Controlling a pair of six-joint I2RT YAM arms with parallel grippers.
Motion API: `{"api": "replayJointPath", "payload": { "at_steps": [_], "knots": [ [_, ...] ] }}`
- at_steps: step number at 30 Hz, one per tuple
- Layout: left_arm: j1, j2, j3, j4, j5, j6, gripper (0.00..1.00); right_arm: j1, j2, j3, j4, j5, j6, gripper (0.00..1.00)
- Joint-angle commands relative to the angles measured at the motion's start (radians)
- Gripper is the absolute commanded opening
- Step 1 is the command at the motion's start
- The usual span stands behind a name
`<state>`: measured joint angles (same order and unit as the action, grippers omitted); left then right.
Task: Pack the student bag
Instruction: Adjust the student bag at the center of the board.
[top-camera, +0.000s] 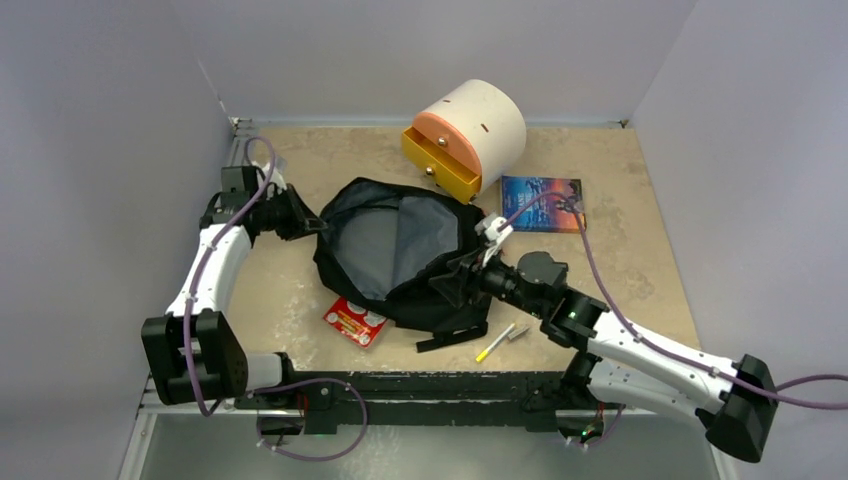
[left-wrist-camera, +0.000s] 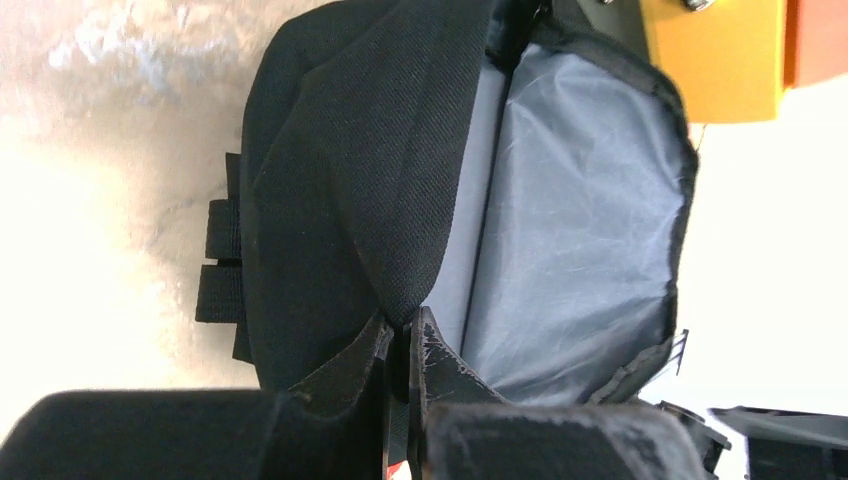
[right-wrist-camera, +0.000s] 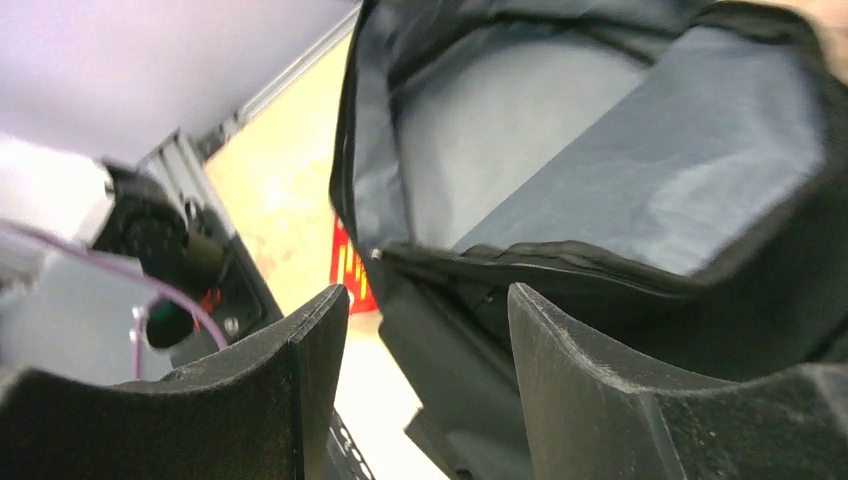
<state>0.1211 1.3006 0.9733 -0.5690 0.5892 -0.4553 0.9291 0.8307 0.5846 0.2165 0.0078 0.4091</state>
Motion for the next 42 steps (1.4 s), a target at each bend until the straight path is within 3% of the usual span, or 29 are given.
{"api": "replayJointPath", "payload": {
  "at_steps": [1, 6, 10, 24, 31, 42],
  "knots": [
    [-0.006, 0.011, 0.112, 0.047, 0.044, -0.01, 0.0, 0.006, 0.059, -0.034, 0.202, -0.255, -0.233, 0.63],
    [-0.007, 0.025, 0.136, 0.043, 0.056, -0.014, 0.0, 0.056, 0.144, -0.027, 0.255, -0.413, -0.489, 0.59],
    [-0.013, 0.022, 0.152, 0.041, 0.06, -0.013, 0.0, 0.072, 0.235, -0.005, 0.275, -0.455, -0.582, 0.54],
    [-0.043, 0.016, 0.143, 0.05, 0.064, -0.019, 0.0, 0.092, 0.483, -0.004, 0.554, -0.31, -0.612, 0.49],
    [-0.056, 0.017, 0.143, 0.052, 0.064, -0.023, 0.0, 0.092, 0.585, 0.019, 0.609, -0.302, -0.598, 0.46],
    [-0.079, 0.017, 0.146, 0.053, 0.063, -0.027, 0.0, 0.092, 0.697, 0.067, 0.62, -0.333, -0.62, 0.5]
  ]
}}
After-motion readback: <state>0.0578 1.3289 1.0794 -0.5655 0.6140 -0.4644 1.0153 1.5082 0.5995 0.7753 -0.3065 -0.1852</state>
